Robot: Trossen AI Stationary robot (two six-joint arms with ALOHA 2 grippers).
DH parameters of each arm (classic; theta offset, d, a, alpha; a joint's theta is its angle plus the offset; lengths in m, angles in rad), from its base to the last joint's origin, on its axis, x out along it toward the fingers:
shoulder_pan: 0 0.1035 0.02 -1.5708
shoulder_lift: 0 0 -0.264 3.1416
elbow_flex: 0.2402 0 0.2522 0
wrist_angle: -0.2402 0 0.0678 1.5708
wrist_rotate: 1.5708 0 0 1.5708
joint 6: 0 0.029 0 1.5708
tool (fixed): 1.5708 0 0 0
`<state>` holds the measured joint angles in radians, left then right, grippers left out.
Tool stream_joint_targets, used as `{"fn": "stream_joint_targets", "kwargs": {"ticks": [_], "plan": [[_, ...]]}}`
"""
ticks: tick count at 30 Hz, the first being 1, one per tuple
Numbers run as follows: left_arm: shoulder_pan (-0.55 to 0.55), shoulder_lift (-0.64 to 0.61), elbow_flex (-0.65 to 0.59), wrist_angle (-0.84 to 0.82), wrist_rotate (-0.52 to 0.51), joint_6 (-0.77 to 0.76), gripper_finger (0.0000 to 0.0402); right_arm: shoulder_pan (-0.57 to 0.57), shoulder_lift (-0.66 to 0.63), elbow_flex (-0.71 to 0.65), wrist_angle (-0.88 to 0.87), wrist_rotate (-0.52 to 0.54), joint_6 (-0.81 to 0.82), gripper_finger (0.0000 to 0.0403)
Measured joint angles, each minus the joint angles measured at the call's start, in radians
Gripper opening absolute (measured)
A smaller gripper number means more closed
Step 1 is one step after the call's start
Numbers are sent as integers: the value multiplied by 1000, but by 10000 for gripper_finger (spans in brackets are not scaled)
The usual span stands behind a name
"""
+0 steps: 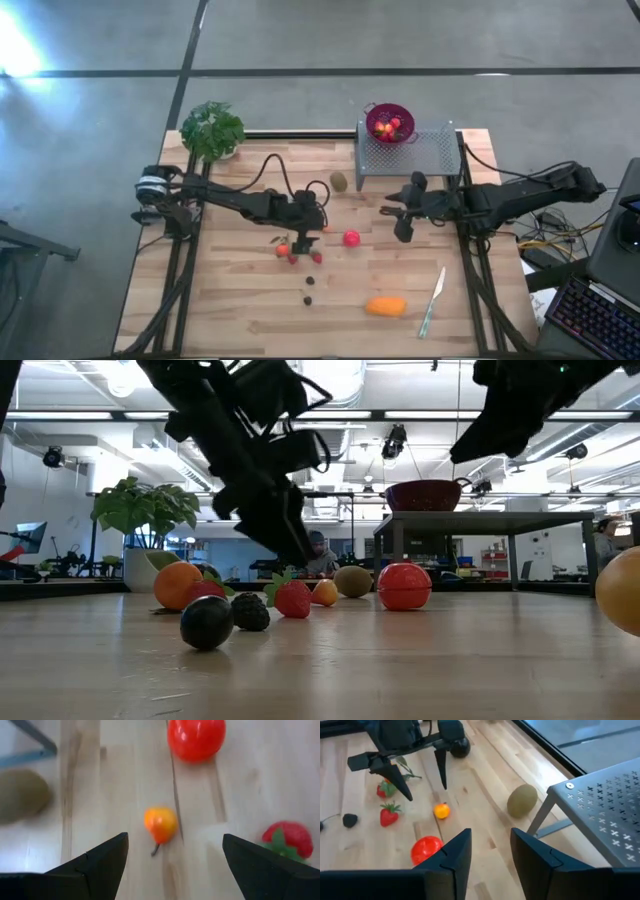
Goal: Pick & Place Fruit
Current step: Put the peach into the violet strainer bowl on the shelf
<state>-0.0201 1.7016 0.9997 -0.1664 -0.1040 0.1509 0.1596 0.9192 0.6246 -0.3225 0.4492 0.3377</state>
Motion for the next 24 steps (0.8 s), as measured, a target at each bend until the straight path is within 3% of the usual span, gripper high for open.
{"fn": "stream_joint_targets", "kwargs": {"ticks": [6,24], "plan": [[30,-1,-2,-45,1,-14,328,0,-1,-72,125,0,-32,111],[92,111,0,4,87,85,306,0,-2,-61,127,0,-76,84]]}}
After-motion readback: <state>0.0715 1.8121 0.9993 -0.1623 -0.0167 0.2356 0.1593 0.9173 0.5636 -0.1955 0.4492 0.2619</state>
